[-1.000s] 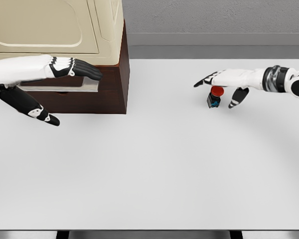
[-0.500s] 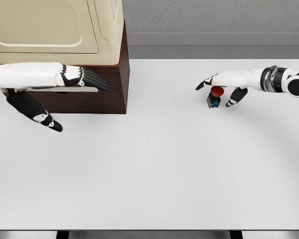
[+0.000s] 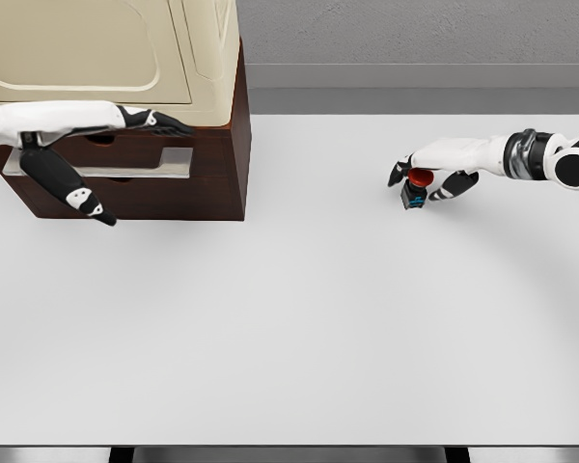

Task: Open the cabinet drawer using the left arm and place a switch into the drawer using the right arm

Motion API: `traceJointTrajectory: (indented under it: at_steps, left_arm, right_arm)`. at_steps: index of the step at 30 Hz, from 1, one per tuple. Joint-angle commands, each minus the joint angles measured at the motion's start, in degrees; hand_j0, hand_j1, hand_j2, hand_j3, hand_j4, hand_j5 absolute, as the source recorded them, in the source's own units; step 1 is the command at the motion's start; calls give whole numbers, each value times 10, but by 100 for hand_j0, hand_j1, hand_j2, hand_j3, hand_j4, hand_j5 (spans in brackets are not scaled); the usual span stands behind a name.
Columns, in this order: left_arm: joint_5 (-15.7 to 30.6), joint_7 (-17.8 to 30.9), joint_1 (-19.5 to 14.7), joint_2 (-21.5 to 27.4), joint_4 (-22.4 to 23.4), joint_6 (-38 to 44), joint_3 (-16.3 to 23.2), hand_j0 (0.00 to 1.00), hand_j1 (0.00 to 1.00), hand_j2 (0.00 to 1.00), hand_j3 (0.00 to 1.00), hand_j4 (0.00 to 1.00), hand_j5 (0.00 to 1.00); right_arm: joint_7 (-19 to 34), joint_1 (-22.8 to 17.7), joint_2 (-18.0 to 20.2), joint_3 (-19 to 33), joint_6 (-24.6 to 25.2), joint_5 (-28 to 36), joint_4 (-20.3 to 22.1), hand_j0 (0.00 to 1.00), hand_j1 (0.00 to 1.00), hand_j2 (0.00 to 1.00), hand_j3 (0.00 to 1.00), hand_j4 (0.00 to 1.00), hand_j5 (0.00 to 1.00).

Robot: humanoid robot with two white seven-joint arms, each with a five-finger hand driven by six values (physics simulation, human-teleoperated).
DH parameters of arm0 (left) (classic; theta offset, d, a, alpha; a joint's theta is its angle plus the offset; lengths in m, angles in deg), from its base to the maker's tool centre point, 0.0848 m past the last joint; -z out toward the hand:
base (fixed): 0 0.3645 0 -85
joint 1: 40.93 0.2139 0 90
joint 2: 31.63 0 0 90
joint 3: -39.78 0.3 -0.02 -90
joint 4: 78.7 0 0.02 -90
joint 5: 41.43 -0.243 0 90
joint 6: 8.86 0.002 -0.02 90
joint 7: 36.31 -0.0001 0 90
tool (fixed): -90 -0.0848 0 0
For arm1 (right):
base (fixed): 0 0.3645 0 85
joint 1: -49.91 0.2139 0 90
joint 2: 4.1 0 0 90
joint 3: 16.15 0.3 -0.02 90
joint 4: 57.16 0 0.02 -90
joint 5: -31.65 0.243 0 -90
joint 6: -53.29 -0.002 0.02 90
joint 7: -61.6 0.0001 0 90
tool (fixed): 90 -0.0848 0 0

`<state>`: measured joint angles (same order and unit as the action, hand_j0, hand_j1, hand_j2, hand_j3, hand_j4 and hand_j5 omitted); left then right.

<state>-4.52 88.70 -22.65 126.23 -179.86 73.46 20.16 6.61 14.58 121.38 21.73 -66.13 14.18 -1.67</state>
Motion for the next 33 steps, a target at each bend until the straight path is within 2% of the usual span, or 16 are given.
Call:
traceJointTrajectory:
  at_steps: [1, 9, 12, 19, 25, 27, 29, 33]
  left_arm:
    - [5, 0, 0, 3, 0, 50, -2, 100, 100, 100, 100, 100, 100]
    - [0, 0, 0, 15, 0, 104, -3, 100, 100, 100, 100, 100, 100]
    - [-2, 0, 0, 14, 1, 134, -3, 100, 100, 100, 100, 100, 100]
    - [-25, 0, 0, 10, 0, 145, -6, 100, 100, 100, 100, 100, 100]
    - [-22, 0, 6, 8, 0, 145, -6, 100, 100, 100, 100, 100, 100]
    - [-23, 0, 13, 8, 0, 145, -7, 100, 100, 100, 100, 100, 100]
    - [-23, 0, 15, 9, 0, 145, -8, 100, 100, 100, 100, 100, 100]
    - [-23, 0, 18, 9, 1, 146, -8, 100, 100, 100, 100, 100, 100]
  right_arm:
    - [0, 0, 0, 1, 0, 2, 1, 64, 64, 64, 64, 64, 64]
    - [0, 0, 0, 1, -1, 2, 2, 50, 50, 50, 50, 50, 50]
    - [0, 0, 0, 1, -2, 2, 3, 48, 48, 48, 48, 48, 48]
    - [0, 6, 0, 1, -18, 2, 16, 48, 48, 48, 48, 48, 48]
    - [0, 7, 6, -1, -30, 3, 73, 48, 48, 48, 48, 48, 48]
    - [0, 11, 7, -4, -56, 6, 74, 48, 48, 48, 48, 48, 48]
    - [0, 17, 8, -6, -56, 7, 79, 47, 47, 47, 47, 47, 47]
    - [0, 24, 36, -22, -56, 9, 144, 47, 47, 47, 47, 47, 47]
